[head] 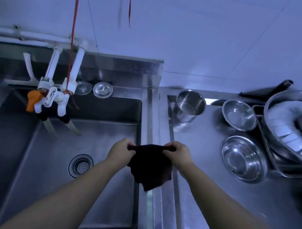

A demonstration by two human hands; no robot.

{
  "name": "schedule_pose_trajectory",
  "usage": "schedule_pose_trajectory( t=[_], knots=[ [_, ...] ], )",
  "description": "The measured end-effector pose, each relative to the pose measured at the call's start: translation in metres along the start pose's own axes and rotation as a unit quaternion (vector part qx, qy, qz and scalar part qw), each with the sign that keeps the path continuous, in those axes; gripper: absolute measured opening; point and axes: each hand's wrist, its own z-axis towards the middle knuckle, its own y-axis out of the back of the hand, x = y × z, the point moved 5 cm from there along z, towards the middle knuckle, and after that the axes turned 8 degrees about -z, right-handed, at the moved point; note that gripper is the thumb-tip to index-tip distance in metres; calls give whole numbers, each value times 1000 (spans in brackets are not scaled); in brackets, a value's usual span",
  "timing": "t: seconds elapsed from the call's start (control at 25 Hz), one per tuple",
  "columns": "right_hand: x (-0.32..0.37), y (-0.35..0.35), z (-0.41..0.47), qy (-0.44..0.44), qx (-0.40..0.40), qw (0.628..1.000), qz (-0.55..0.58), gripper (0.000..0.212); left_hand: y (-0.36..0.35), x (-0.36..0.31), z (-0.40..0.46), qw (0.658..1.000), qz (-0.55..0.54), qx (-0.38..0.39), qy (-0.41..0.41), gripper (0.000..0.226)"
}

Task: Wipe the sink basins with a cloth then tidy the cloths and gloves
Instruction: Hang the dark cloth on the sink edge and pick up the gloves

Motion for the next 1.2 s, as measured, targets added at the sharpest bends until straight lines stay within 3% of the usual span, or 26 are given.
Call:
schedule_pose_trajectory(
  t=[0.16, 0.32, 0.56, 0.8, 1.04, 1.2],
  knots=[
    [-6, -2, 24, -9, -15, 999, -35, 18, -2, -1, 20, 999, 10, -30, -14, 16],
    [-11, -3, 24, -2, -15, 994, -106, 45, -1, 6, 20, 998, 21, -57, -9, 31],
    [41, -22, -1, 163, -35, 961, -222, 32, 40, 24, -21, 996, 19, -77, -36, 27],
    [142, -129, -59, 327, 90, 894, -293, 28, 138, 72, -97, 986, 29, -160, -24, 23],
    [228, -238, -126, 401, 136, 856, -297, 23, 251, 135, -175, 965, -14, -263, -6, 23],
    [291, -307, -177, 430, 150, 846, -275, 21, 319, 188, -217, 954, -69, -292, 18, 19]
  ],
)
